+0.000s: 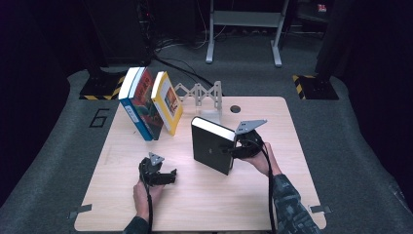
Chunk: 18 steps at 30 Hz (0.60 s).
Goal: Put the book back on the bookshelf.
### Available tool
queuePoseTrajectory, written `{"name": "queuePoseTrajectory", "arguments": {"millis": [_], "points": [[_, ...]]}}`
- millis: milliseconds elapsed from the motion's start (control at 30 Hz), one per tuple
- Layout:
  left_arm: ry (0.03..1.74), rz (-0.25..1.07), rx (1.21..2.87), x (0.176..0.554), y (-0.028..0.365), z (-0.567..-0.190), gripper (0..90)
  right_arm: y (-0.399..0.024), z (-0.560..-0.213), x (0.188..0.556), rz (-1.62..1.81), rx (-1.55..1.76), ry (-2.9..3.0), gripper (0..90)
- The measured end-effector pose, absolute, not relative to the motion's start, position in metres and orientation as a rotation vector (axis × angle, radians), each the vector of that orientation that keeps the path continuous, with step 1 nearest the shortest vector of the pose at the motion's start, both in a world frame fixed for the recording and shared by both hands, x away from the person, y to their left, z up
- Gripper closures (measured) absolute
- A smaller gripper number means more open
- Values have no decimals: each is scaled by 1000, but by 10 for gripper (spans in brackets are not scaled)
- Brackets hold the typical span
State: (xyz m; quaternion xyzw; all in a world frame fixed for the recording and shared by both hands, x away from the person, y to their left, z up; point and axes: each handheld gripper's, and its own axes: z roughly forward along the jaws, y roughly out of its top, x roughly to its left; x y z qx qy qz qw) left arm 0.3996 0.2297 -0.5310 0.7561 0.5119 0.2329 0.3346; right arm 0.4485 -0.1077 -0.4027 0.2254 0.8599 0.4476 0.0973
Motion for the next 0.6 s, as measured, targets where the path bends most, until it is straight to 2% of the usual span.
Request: {"name": "queuePoseTrajectory", "arguments": {"millis": [300,600], "points": [[1335,601,1973,400,230,-531,82,-109,-405,446,1350,694,2531,500],[1323,598,1979,401,231,-531,83,-118,-401,441,1360,749,2479,306]]}}
